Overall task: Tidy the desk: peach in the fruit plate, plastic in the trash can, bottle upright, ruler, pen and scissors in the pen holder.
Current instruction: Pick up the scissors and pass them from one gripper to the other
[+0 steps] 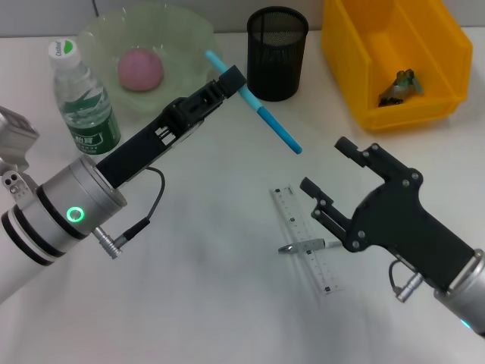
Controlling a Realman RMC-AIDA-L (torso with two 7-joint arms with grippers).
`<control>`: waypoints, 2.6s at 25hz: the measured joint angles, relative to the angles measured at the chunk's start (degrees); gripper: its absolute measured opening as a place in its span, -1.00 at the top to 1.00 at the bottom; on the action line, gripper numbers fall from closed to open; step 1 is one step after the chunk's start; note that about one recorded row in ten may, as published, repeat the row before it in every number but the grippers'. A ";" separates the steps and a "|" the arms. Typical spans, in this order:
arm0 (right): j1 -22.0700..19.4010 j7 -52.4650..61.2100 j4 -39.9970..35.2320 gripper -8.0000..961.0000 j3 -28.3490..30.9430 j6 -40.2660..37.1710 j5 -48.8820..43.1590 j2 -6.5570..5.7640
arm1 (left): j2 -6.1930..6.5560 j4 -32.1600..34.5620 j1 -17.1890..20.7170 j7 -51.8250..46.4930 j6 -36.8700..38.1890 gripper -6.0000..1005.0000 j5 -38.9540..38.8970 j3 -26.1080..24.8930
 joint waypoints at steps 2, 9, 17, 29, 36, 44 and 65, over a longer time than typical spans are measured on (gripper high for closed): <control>0.64 -0.18 0.01 -0.27 0.37 0.57 0.00 0.00 | 0.00 -0.09 -0.02 -0.09 -0.23 0.55 0.06 0.03; 2.75 -1.67 0.17 -0.27 1.23 2.50 -0.33 0.00 | 0.00 -0.69 0.07 -0.46 -1.18 0.55 0.01 -0.01; 3.58 -6.09 0.97 -0.26 1.22 3.94 -0.40 0.00 | 0.00 -1.44 -0.36 -1.70 -2.37 0.55 -0.38 -0.12; 5.14 -15.27 3.71 -0.24 3.60 6.81 -0.42 0.00 | 0.00 -2.40 -0.52 -1.74 -3.53 0.55 -0.06 -0.63; 6.20 -15.39 3.76 -0.23 3.68 6.89 -0.53 0.00 | 0.00 -2.88 -0.50 -1.33 -4.01 0.55 0.00 -0.63; 7.78 -15.44 3.47 -0.14 3.58 8.34 -0.64 0.00 | 0.00 -2.91 -0.70 -1.32 -4.05 0.55 -0.01 -0.63; 8.78 -14.98 3.36 0.60 5.07 9.14 -0.53 -0.01 | 0.00 -2.89 -1.17 -1.23 -4.79 0.54 -0.14 -1.46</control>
